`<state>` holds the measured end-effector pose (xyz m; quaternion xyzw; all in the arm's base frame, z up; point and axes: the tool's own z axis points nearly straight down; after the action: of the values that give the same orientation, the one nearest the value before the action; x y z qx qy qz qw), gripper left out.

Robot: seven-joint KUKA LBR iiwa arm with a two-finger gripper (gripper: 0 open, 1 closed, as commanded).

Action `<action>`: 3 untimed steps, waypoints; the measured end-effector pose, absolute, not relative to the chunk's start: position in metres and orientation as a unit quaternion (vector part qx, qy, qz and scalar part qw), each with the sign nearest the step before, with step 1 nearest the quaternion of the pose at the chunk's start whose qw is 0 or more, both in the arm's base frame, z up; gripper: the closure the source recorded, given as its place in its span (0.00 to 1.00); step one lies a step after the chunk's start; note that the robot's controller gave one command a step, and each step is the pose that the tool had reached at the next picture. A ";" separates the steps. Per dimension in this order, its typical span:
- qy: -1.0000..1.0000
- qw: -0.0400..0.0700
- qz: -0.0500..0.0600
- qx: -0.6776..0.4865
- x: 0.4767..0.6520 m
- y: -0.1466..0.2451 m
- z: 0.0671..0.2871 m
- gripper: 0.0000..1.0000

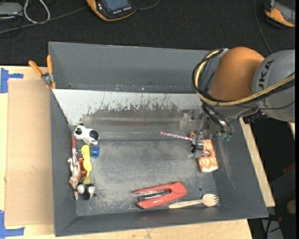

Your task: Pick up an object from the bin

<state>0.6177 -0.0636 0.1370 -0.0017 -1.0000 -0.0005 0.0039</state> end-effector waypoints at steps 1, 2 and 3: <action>-1.000 0.000 0.000 -0.001 0.620 -0.063 0.141 0.00; -0.997 0.002 -0.001 0.076 0.540 -0.026 0.069 0.00; -0.995 -0.008 0.001 0.095 0.520 -0.021 0.053 0.00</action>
Offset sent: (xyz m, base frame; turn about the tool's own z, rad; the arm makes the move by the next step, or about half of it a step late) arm -0.0769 0.0375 -0.0670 -0.1597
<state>0.5204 -0.0209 0.0525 0.0951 -0.9954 0.0011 -0.0082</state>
